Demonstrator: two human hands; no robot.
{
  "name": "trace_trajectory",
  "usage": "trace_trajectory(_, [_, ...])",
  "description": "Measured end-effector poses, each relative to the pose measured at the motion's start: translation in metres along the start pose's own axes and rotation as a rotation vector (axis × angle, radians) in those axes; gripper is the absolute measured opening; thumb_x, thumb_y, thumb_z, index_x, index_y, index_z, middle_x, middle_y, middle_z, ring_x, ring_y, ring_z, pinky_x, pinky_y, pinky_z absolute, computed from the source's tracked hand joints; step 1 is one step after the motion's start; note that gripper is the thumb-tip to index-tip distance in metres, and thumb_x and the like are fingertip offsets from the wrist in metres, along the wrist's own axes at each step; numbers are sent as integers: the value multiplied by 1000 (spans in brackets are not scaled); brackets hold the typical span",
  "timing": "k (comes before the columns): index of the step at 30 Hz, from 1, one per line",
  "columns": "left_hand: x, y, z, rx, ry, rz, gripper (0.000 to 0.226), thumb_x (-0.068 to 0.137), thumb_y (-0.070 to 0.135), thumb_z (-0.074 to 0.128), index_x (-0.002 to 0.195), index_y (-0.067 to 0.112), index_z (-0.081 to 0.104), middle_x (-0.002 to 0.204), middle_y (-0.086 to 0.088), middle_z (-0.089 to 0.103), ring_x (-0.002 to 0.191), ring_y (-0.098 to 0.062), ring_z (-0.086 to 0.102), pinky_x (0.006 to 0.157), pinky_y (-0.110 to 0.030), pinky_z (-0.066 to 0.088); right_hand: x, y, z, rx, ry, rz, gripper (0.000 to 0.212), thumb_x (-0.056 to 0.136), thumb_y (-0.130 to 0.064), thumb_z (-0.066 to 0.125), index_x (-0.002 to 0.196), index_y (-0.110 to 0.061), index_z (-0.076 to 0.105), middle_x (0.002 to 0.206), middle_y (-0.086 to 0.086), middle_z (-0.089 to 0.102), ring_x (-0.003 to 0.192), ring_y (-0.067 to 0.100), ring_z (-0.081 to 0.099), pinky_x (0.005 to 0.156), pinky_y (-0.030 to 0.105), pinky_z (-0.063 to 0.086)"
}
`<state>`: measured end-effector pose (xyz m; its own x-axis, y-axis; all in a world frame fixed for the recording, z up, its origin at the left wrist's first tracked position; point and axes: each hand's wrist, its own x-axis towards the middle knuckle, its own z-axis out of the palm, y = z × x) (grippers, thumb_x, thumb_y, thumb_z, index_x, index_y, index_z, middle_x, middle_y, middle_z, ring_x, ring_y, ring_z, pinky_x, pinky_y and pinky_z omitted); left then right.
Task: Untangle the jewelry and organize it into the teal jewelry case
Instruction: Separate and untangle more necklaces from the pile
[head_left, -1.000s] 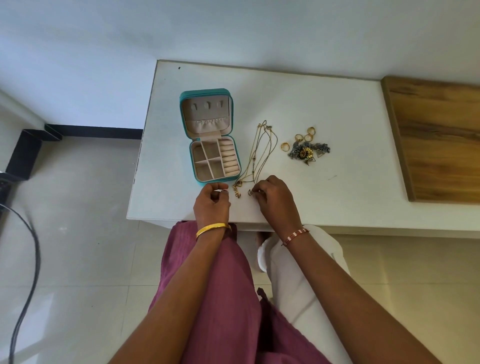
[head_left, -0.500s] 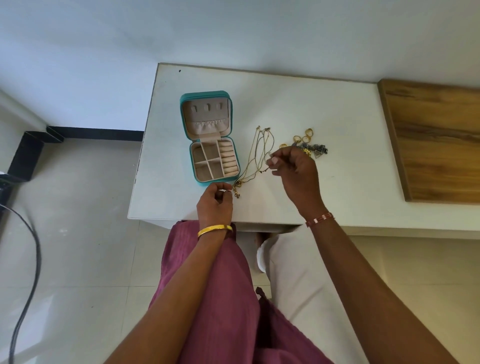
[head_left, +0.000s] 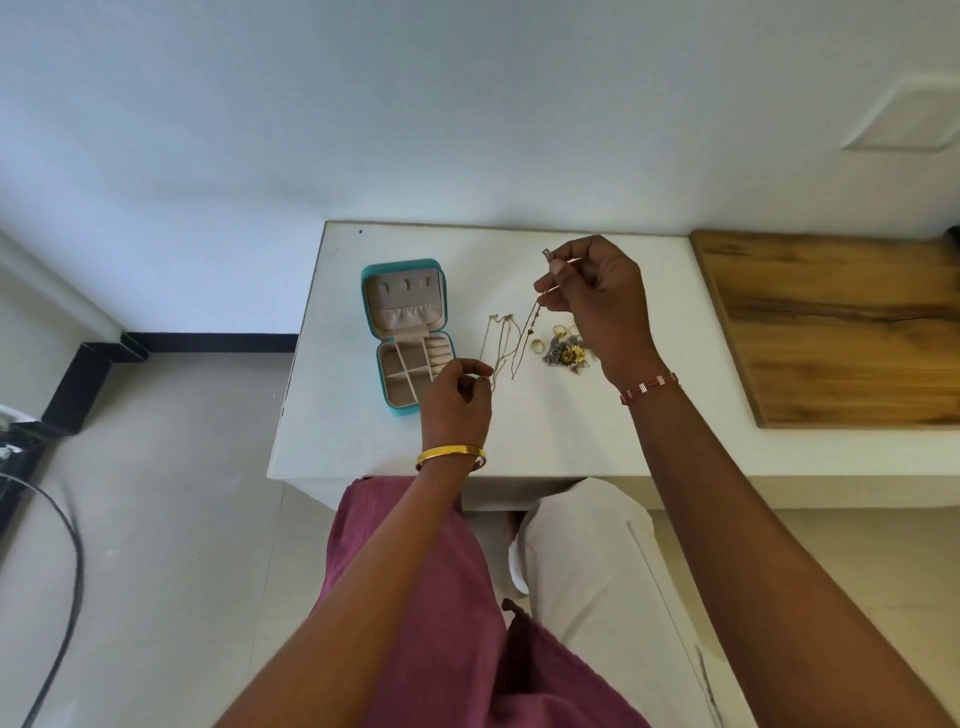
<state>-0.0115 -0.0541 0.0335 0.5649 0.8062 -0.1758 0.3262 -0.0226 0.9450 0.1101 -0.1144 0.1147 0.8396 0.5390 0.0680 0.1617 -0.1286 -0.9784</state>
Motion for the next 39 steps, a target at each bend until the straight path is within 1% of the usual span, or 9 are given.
trace_trajectory(7, [-10,45,-4,-21,13,103,19,85,2,53,82,19,59,70,5,59,78,-28,63,80,-41,54,-6,-53,-16,32,-21,-59,17,92,-3,48,83,-16,54,68,6,62,45,3,53,56,20,50])
trace_trajectory(10, [-17,65,-9,-29,18,159,18,85,2,52,83,18,60,70,9,58,75,-26,62,78,-36,53,-13,-70,-23,25,-49,-62,15,92,-5,49,83,-16,55,69,5,63,46,7,54,58,23,52])
trace_trajectory(15, [-27,96,-17,46,39,318,22,90,10,50,105,10,65,104,-7,66,84,-9,53,68,1,36,-30,-88,-32,-11,-123,-62,10,90,-6,55,83,-13,59,72,5,64,52,11,56,60,25,53])
trace_trajectory(19, [-39,125,-23,70,2,400,27,93,13,46,114,10,62,114,-7,65,93,-10,54,78,-8,35,-44,-98,-35,-97,-136,-122,4,86,-7,61,85,-8,65,75,-1,62,52,8,53,53,18,47])
trace_trajectory(23, [-50,140,-28,26,-65,401,22,89,10,50,102,9,67,92,-10,69,80,-20,60,77,-29,47,-58,-105,-35,-138,-152,-154,4,84,-8,63,85,-8,67,73,-3,59,58,8,51,49,13,44])
trace_trajectory(27, [-59,137,-36,57,-41,422,15,87,11,56,92,8,69,77,-5,66,62,-3,55,62,-10,43,-70,-108,-36,-122,-172,-127,5,86,-8,60,83,-11,63,70,1,58,59,10,53,53,16,47])
trace_trajectory(32, [-69,133,-42,20,-33,363,15,87,11,56,90,8,71,72,-7,66,74,-23,65,78,-34,54,-82,-106,-36,-34,-146,-84,13,88,-8,58,77,-14,60,70,4,63,59,14,57,58,23,49])
trace_trajectory(35, [-74,133,-44,70,-57,349,15,89,10,54,90,10,69,70,-2,64,55,-2,61,63,-18,52,-87,-104,-33,40,-98,-13,7,88,-8,59,81,-8,62,70,7,63,56,15,55,59,25,49])
trace_trajectory(39, [-77,126,-48,69,-153,299,16,89,5,53,93,6,68,65,2,61,41,5,55,49,-6,47,-91,-97,-31,197,-32,147,10,90,-6,56,80,-6,60,71,8,60,57,16,53,59,25,50])
